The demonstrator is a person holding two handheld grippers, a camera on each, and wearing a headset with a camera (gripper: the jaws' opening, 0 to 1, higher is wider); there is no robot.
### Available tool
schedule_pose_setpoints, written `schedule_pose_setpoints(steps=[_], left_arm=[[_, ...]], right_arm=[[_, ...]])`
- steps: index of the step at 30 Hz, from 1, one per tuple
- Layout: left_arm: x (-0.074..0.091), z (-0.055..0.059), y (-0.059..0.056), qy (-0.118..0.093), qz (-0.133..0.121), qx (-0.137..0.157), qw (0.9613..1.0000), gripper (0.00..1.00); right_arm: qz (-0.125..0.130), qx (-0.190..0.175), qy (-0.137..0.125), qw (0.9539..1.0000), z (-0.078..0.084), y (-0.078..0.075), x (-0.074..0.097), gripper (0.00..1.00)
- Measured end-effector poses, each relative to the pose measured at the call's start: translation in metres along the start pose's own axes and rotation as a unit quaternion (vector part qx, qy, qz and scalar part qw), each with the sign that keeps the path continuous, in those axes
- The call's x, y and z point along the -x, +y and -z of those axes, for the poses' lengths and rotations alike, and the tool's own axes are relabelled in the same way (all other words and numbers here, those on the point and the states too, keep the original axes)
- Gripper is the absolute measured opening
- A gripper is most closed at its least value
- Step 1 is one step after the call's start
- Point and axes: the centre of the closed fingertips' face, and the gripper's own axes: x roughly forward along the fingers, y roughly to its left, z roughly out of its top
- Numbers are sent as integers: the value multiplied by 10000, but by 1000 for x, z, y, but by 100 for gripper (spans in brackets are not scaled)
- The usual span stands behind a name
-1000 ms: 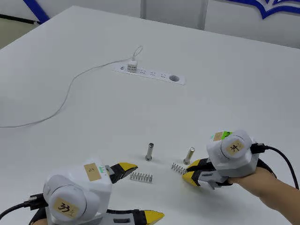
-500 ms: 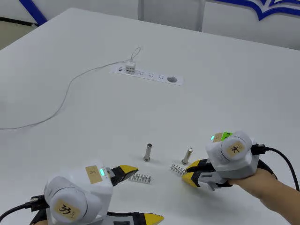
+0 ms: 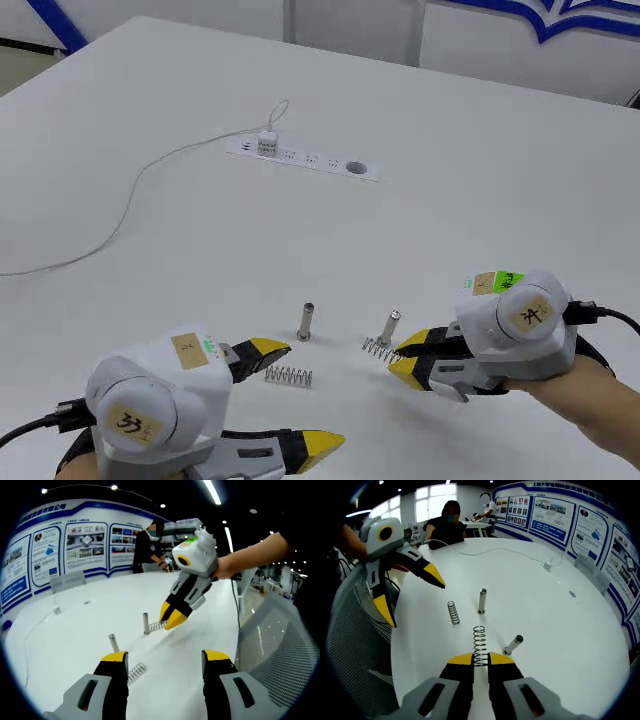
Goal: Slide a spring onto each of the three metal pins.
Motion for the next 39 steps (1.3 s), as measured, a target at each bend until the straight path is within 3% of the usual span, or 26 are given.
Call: schedule_pose_setpoints(steps=[12,16,21,32,39], left_arm=[[-13,-29,4,-29,352,-505,9981,55],[-17,-30,0,84,531,-691,9962,52],[-19,-35,-3,64,620,-794,9949,45],[-24,-33,-10,233,905,-1101,9895,27],[-27,-33,-12,327,960,-1163,9880,22]], right_arm=[[-243,764,-236,9965,-33,19,18,11],[-303,1045,-204,9939,-37,24,23,11],[-391,1275,-188,9909,-39,32,26,11],[-530,1586,-77,9859,-37,42,29,11],[-659,1763,-33,9821,-37,51,30,11]])
